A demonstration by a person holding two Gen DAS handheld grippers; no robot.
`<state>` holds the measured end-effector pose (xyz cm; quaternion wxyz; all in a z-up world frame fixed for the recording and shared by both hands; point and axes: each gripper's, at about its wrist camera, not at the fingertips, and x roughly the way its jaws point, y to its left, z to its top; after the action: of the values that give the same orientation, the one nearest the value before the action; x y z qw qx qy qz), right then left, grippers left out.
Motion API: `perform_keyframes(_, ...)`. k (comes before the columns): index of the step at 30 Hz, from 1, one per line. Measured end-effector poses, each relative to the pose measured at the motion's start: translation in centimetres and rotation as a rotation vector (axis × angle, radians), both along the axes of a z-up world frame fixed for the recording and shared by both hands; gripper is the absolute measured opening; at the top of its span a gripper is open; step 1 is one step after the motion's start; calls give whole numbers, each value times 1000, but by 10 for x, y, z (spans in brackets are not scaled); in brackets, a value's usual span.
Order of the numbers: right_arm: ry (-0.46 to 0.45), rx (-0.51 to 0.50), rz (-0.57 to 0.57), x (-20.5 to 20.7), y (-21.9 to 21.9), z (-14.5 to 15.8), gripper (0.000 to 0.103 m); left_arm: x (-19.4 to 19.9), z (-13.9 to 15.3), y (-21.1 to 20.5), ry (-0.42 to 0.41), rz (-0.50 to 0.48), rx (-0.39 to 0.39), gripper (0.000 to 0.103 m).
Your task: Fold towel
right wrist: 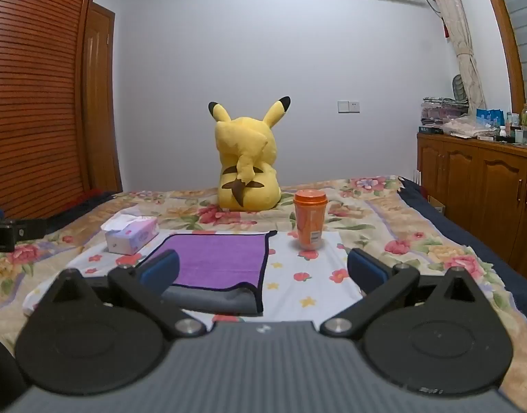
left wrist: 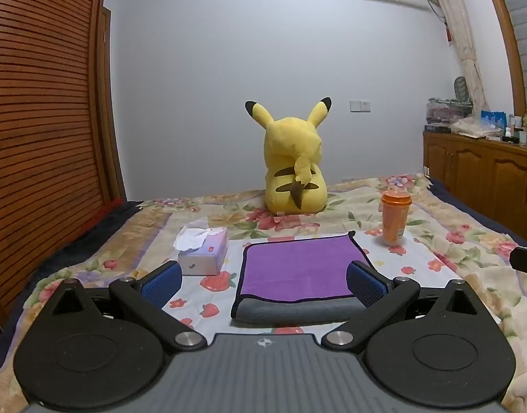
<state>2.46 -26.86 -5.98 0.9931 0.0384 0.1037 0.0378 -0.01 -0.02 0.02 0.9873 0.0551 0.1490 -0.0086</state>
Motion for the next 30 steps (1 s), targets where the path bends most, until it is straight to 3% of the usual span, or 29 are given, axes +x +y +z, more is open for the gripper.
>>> perform_keyframes(30, 0, 21, 2, -1, -2, 1, 103, 2, -8, 0, -6, 2, 28, 103)
